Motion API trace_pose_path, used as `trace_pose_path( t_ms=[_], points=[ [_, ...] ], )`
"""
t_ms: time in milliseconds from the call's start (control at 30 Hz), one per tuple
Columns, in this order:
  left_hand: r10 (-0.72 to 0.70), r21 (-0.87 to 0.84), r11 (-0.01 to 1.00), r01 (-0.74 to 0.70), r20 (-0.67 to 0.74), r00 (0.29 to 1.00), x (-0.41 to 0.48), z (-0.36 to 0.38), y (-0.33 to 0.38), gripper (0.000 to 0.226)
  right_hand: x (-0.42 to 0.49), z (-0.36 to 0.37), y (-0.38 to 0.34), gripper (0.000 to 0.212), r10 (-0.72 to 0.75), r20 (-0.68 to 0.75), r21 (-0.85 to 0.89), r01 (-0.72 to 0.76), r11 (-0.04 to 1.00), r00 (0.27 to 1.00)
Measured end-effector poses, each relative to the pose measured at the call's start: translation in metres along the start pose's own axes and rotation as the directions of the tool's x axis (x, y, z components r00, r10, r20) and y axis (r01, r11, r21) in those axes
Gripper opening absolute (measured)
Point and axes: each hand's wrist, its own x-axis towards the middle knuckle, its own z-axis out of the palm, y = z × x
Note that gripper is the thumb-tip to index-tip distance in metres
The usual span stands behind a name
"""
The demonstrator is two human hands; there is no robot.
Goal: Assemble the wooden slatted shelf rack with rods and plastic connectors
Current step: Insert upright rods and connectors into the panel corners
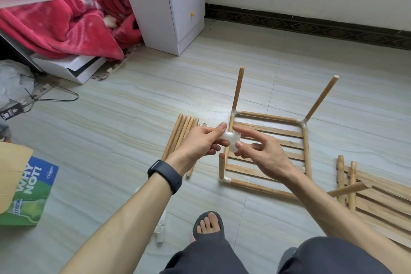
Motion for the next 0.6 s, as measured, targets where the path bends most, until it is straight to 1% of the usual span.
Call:
trace_pose_path(
  t_ms=[67,167,267,333,400,467,533,600],
  points=[
    [0.005,-0.017,1.000,-0.005,0.010,1.000,0.003,0.001,-0.003,0.043,0.000,-0.003,0.000,0.036,0.002,0.021,-0.012,-0.002,1.000,1.000],
    [0.024,0.012,1.000,-0.024,0.012,1.000,0.006,0.001,-0.008,0.044,0.001,-0.007,0.003,0.039,0.004,0.028,-0.054,-0.003,0.999,1.000],
    [0.030,0.030,0.999,-0.029,-0.007,1.000,0.008,-0.001,-0.011,0.051,0.002,-0.005,0.005,0.041,-0.009,0.043,-0.166,0.016,0.986,0.999],
    [0.036,0.048,0.998,-0.036,-0.013,0.999,0.011,-0.003,-0.009,0.056,0.003,-0.001,0.007,0.036,-0.063,0.039,-0.266,0.071,0.961,0.997],
    [0.047,0.049,0.998,-0.046,-0.016,0.999,0.011,-0.004,-0.006,0.050,0.005,0.004,0.007,0.029,-0.107,0.028,-0.302,0.111,0.947,0.994],
    [0.065,0.078,0.995,-0.061,-0.048,0.997,0.011,-0.006,-0.005,0.042,0.006,0.007,0.007,0.026,-0.146,-0.011,-0.329,0.134,0.935,0.989],
    [0.082,0.107,0.992,-0.073,-0.080,0.993,0.008,-0.010,-0.010,0.030,0.006,0.008,0.006,0.026,-0.192,-0.060,-0.371,0.157,0.915,0.980],
    [0.084,0.136,0.988,-0.076,-0.049,0.995,0.003,-0.016,-0.021,0.020,0.005,0.007,0.005,0.028,-0.262,-0.062,-0.445,0.208,0.871,0.963]
  ],
)
